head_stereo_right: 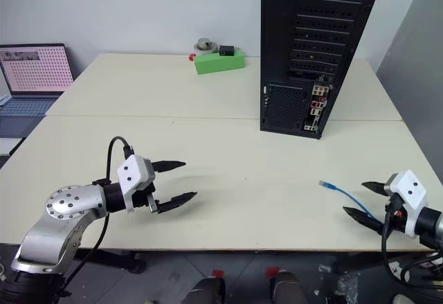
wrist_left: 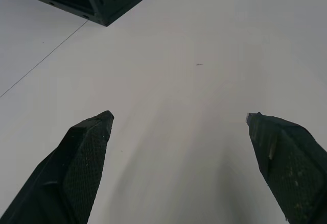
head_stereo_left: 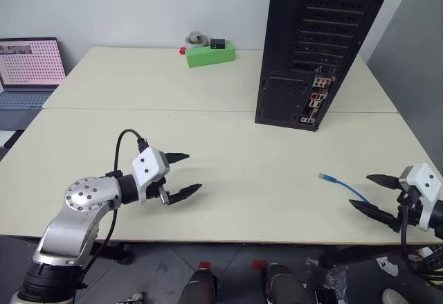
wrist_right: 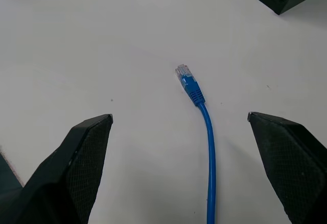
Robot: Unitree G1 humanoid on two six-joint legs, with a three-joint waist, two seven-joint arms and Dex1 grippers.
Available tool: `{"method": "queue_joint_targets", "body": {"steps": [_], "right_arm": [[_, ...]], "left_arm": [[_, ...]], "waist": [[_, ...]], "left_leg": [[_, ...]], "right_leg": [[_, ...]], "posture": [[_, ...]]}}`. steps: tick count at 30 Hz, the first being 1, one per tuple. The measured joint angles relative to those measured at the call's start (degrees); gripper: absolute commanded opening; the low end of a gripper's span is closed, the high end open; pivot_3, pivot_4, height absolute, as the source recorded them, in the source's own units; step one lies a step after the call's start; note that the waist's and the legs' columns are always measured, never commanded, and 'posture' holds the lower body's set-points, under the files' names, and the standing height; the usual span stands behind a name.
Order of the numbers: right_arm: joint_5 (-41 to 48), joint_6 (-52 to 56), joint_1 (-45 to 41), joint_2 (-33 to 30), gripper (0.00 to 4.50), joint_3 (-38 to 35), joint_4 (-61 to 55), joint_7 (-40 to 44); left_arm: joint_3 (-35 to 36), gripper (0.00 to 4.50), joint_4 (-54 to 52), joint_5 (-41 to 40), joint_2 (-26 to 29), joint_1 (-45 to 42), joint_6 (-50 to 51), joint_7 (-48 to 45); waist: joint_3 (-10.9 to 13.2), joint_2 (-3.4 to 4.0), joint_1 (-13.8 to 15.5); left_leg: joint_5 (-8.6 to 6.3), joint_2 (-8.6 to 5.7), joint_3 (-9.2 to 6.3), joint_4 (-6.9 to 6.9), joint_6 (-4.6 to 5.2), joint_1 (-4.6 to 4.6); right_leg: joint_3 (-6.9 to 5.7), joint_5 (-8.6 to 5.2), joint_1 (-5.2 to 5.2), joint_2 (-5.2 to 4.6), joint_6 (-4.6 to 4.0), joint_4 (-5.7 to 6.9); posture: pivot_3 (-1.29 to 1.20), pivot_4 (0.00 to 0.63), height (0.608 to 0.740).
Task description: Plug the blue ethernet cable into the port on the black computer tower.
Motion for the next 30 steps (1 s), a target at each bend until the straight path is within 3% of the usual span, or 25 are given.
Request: {"method": "queue_joint_targets", "body": {"steps": [21,30], "right_arm": [[-1.7,0.9,-0.6,0.2,4.50,0.6,0.0,-0.3],[-4.8,2.2,-10.2,3.5,4.50,10.2,4.9,-2.9]], "left_arm": [[-2.8,4.45,-3.1,0.1,-0.1,-0.2,1.0,-0.8],[-9.7,4.45,-5.1,-0.2,-1.3,-5.1,3.4,-3.6]], "waist": [[0.0,0.01,0.0],[0.0,0.01,-0.1]], "left_leg": [[0.00,0.00,0.01,0.08,0.00,0.01],[0.01,-0.02,0.03,0.46,0.01,-0.04]], "right_leg": [[0.01,0.05,0.01,0.01,0.06,0.10],[0.06,0.08,0.07,0.03,-0.01,0.15]], "posture": [[0.00,0.150,0.740],[0.00,0.150,0.740]]}}
